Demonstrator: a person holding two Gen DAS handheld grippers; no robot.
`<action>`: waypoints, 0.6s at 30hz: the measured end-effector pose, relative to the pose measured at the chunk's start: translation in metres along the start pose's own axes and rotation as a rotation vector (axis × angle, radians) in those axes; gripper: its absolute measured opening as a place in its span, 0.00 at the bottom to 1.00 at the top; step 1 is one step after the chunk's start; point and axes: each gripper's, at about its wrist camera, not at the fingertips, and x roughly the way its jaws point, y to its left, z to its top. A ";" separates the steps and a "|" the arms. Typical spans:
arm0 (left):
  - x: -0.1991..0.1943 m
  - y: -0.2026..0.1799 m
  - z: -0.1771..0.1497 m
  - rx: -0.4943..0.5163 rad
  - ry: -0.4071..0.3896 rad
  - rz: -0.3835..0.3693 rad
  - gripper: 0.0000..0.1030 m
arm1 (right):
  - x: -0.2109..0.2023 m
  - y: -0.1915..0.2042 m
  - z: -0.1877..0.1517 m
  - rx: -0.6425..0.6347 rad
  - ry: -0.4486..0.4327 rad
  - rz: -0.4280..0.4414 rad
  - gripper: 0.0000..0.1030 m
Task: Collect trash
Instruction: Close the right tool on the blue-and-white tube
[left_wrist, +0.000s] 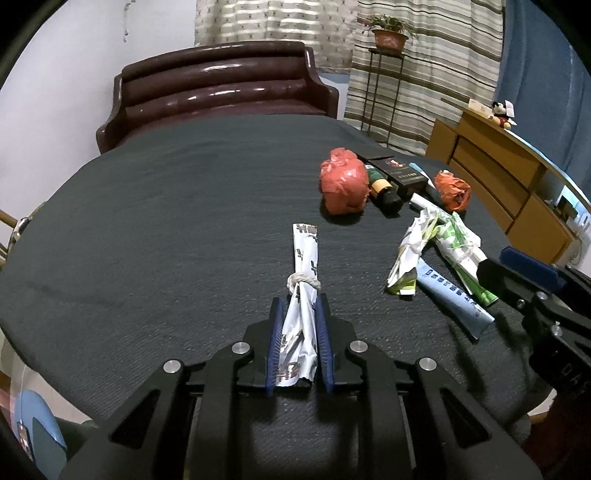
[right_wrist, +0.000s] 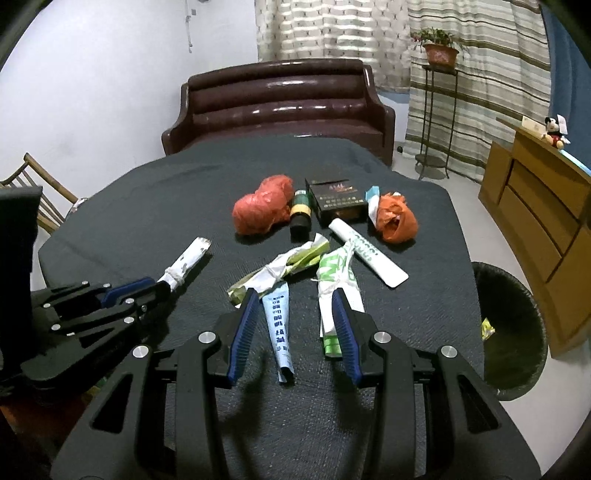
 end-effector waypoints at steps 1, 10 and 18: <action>0.000 0.001 0.000 -0.002 -0.002 0.002 0.18 | 0.000 0.001 0.000 -0.003 0.003 0.001 0.39; -0.001 0.003 -0.004 -0.016 -0.006 0.010 0.18 | 0.021 0.007 -0.015 -0.021 0.078 0.028 0.39; 0.003 0.002 -0.005 -0.014 0.003 0.007 0.18 | 0.030 0.008 -0.023 -0.027 0.106 0.030 0.11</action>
